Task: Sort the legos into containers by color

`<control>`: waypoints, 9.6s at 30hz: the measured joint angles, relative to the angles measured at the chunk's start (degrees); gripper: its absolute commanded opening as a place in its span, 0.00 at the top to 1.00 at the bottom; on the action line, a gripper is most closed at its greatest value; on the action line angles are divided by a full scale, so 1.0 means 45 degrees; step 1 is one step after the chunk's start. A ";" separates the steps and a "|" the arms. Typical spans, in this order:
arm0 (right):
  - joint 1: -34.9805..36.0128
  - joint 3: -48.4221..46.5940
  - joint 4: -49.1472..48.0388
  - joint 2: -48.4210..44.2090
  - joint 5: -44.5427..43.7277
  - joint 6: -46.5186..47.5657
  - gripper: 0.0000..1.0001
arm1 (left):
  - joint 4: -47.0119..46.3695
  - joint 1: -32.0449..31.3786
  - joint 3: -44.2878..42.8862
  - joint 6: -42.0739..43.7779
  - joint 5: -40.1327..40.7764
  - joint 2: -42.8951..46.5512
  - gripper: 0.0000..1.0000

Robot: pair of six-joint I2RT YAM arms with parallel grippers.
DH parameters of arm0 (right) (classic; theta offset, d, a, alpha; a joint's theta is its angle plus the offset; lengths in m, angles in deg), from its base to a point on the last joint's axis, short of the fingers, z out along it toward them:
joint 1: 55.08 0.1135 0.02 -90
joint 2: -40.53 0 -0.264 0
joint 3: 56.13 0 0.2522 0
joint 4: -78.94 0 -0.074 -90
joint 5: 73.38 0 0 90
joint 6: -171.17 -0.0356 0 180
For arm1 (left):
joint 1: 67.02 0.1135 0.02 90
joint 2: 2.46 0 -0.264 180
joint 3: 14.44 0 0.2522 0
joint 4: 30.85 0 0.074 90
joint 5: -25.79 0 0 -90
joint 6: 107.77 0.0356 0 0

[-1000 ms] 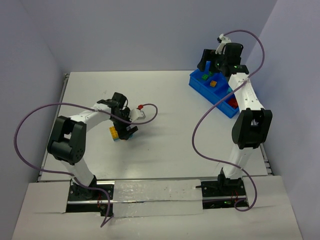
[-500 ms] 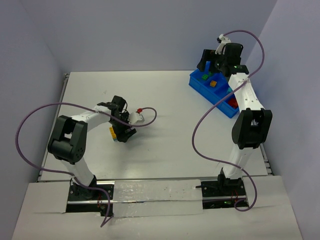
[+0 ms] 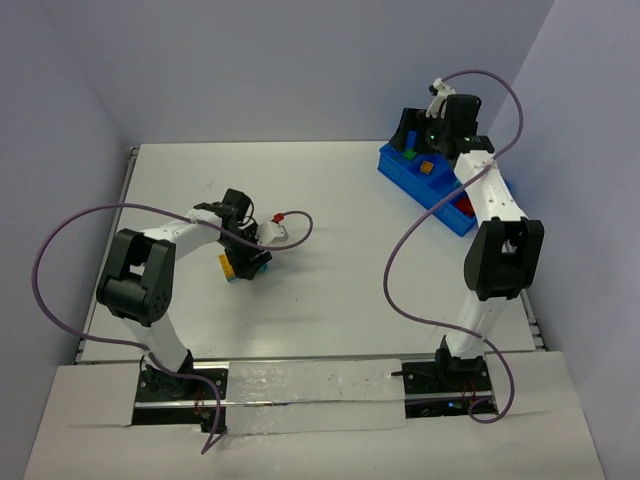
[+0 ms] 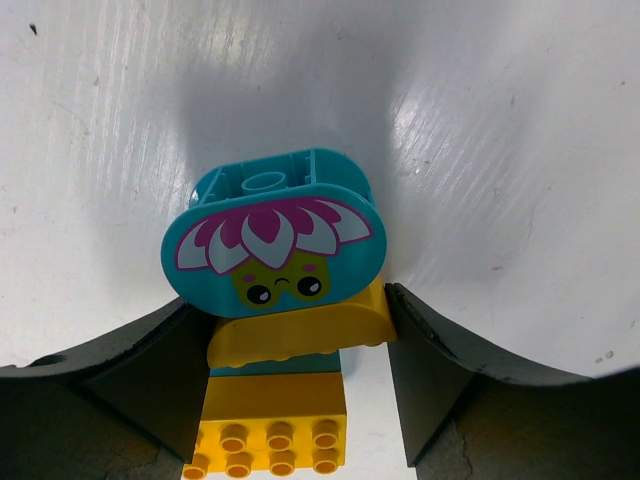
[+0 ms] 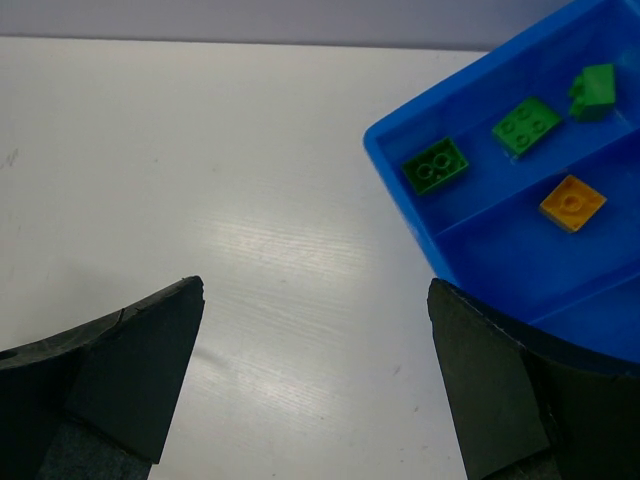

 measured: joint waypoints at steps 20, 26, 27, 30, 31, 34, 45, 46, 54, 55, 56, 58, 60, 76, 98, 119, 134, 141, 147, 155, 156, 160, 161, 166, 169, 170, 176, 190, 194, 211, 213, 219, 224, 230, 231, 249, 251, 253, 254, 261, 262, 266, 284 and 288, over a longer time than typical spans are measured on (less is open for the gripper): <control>0.2398 0.3309 -0.0013 -0.1157 0.5269 -0.2565 0.00 | -0.3271 -0.1050 -0.1218 -0.0798 -0.1737 0.2045 0.44; 0.3262 0.3406 -0.0117 -0.1157 0.6755 -0.3151 0.00 | -0.4287 -0.1728 -0.1438 -0.1299 -0.1943 0.2064 0.44; 0.3373 0.3406 -0.0147 -0.1157 0.6915 -0.3198 0.00 | -0.4390 -0.1817 -0.1438 -0.1351 -0.1955 0.2065 0.44; 0.3608 0.3403 -0.0151 -0.1155 0.7197 -0.3284 0.00 | -0.4665 -0.2083 -0.1438 -0.1455 -0.1990 0.2074 0.45; 0.3668 0.3397 -0.0151 -0.1152 0.7257 -0.3287 0.00 | -0.4733 -0.2169 -0.1443 -0.1495 -0.1990 0.2074 0.45; 0.3817 0.3300 -0.0008 -0.1063 0.7380 -0.3220 0.00 | -0.4839 -0.2378 -0.1520 -0.1657 -0.1996 0.2074 0.45; 0.4127 0.3069 0.0307 -0.0634 0.7515 -0.2870 0.01 | -0.5260 -0.2817 -0.1826 -0.1883 -0.2032 0.2094 0.45; 0.4136 0.3039 0.0307 -0.0588 0.7551 -0.2863 0.02 | -0.5264 -0.2867 -0.1845 -0.1887 -0.2034 0.2094 0.45; 0.4335 0.2979 0.0286 -0.0497 0.7862 -0.2795 0.43 | -0.5478 -0.3133 -0.1882 -0.1901 -0.2024 0.2094 0.44; 0.4362 0.2979 0.0285 -0.0496 0.7904 -0.2792 0.47 | -0.5495 -0.3146 -0.1898 -0.1924 -0.2023 0.2094 0.43; 0.4379 0.2979 0.0281 -0.0492 0.7943 -0.2792 0.51 | -0.5525 -0.3150 -0.1924 -0.1944 -0.2019 0.2094 0.42; 0.4384 0.2979 0.0280 -0.0492 0.8025 -0.2754 0.59 | -0.5568 -0.3155 -0.2020 -0.1989 -0.2000 0.2094 0.40; 0.4368 0.2969 0.0270 -0.0481 0.8021 -0.2846 0.75 | -0.5573 -0.3155 -0.2086 -0.1980 -0.1923 0.2092 0.29; 0.3343 0.2318 -0.0458 -0.0290 0.8649 -0.3620 1.00 | -0.5562 -0.1890 -0.2220 -0.3909 -0.2768 0.2671 0.01; 0.3353 0.1969 -0.6539 -0.0142 1.0433 -0.7473 1.00 | -1.5862 0.3135 -0.1729 -2.1834 -1.1964 0.0353 0.07; 0.4332 0.1959 -0.7252 -0.0142 1.0941 -0.8044 1.00 | -1.8696 0.2087 -0.2619 -2.3685 -1.2666 -0.0199 0.19; 0.4418 0.1294 -0.6908 -0.0055 1.0820 -0.7306 1.00 | -1.8692 0.1796 -0.3152 -2.3836 -1.2987 -0.0647 0.74; 0.4192 0.1156 -0.6160 -0.0057 1.0798 -0.6572 1.00 | -1.8748 0.1817 -0.3115 -2.3965 -1.2854 -0.0680 1.00; 0.1963 0.0966 -0.3981 -0.0202 1.0414 -0.4966 1.00 | -1.7133 0.2514 -0.2560 -2.2258 -1.2670 -0.0445 1.00; -0.2850 0.1315 0.0424 -0.1497 0.8049 -0.1142 1.00 | -0.9325 0.2048 -0.3834 -1.4584 -0.9509 0.0861 1.00; -0.3222 0.1380 0.0925 -0.1733 0.7627 -0.0662 1.00 | -0.8798 0.1774 -0.3918 -1.3889 -0.9018 0.1040 1.00; -0.4535 0.1425 0.2498 -0.2275 0.5402 0.1188 1.00 | -0.7549 0.0741 -0.3963 -1.1834 -0.7192 0.1544 1.00; -0.4822 0.1425 0.2791 -0.2278 0.4865 0.1526 1.00 | -0.7377 0.0523 -0.3963 -1.1395 -0.6763 0.1590 1.00; -0.5765 0.1508 0.3502 -0.2016 0.2267 0.2264 1.00 | -0.6903 -0.0317 -0.3963 -1.0054 -0.5140 0.1623 1.00; -0.5633 0.1466 0.3494 -0.1671 0.1199 0.2311 1.00 | -0.6867 -0.0571 -0.3963 -0.9816 -0.4712 0.1615 1.00; -0.5474 0.1408 0.3477 -0.1483 0.0846 0.2338 1.00 | -0.6843 -0.0609 -0.3978 -0.9746 -0.4603 0.1603 1.00; -0.4062 0.0639 0.3171 0.0095 -0.0950 0.2429 1.00 | -0.6671 -0.0643 -0.4427 -0.9382 -0.3961 0.1434 1.00; -0.2939 -0.0773 0.2698 0.2977 -0.2898 0.2439 0.82 | -0.6295 -0.0643 -0.4507 -0.8875 -0.3133 0.1399 1.00; -0.2824 -0.1030 0.2646 0.3232 -0.3006 0.2440 0.65 | -0.6235 -0.0643 -0.4507 -0.8791 -0.3041 0.1365 1.00; -0.2319 -0.1271 0.2530 0.3627 -0.3152 0.2333 0.24 | -0.5962 -0.0643 -0.4658 -0.8629 -0.2966 0.1035 1.00; -0.2319 -0.1271 0.2540 0.3614 -0.3023 0.2293 0.22 | -0.5966 -0.0643 -0.4663 -0.8634 -0.2985 0.1035 1.00; -0.2316 -0.1271 0.2710 0.2904 -0.0821 0.1898 0.17 | -0.6463 -0.0626 -0.4394 -0.8753 -0.4014 0.1171 1.00; -0.2026 -0.1621 0.2655 0.1404 0.2617 0.0603 0.02 | -0.8111 -0.0619 -0.2561 -0.8825 -0.4985 0.2211 1.00; -0.0184 -0.1794 0.1704 -0.0027 0.5712 -0.1109 0.01 | -0.9294 -0.0653 -0.2026 -0.7976 -0.5609 0.2642 1.00; 0.0287 -0.1768 0.1609 -0.0131 0.6141 -0.1250 0.01 | -0.9389 -0.0653 -0.2029 -0.7947 -0.5789 0.2636 1.00; 0.2675 -0.0659 -0.0298 -0.0392 1.0707 -0.1681 0.12 | -1.7467 0.0848 -0.2570 -1.8896 -1.0010 0.0587 1.00; 0.2888 -0.0659 -0.0689 -0.0438 1.0867 -0.2025 0.19 | -1.7843 0.0844 -0.2574 -1.9428 -1.0116 0.0550 1.00; 0.3156 -0.0659 -0.1226 -0.0458 1.0989 -0.2479 0.22 | -1.8121 0.0838 -0.2579 -1.9791 -1.0177 0.0544 1.00; 0.3269 -0.0655 -0.1468 -0.0458 1.1046 -0.2657 0.23 | -1.8237 0.0834 -0.2579 -1.9937 -1.0194 0.0544 1.00; 0.3816 -0.0552 -0.3435 -0.0453 1.1543 -0.4500 0.28 | -1.8713 0.0833 -0.2579 -2.0649 -1.0339 0.0520 1.00; 0.3851 -0.0552 -0.3696 -0.0453 1.1604 -0.4703 0.29 | -1.8754 0.0833 -0.2579 -2.0701 -1.0361 0.0520 1.00; 0.3957 -0.0553 -0.3911 -0.0453 1.1706 -0.4851 0.29 | -1.8933 0.0828 -0.2579 -2.0866 -1.0401 0.0515 1.00; 0.4380 -0.0576 -0.2092 -0.0448 1.1389 -0.2989 0.38 | -1.9367 0.0828 -0.2579 -2.1317 -1.0574 0.0515 1.00; 0.4511 -0.0587 -0.2039 -0.0448 1.1333 -0.2806 0.44 | -1.9381 0.0828 -0.2579 -2.1340 -1.0643 0.0515 1.00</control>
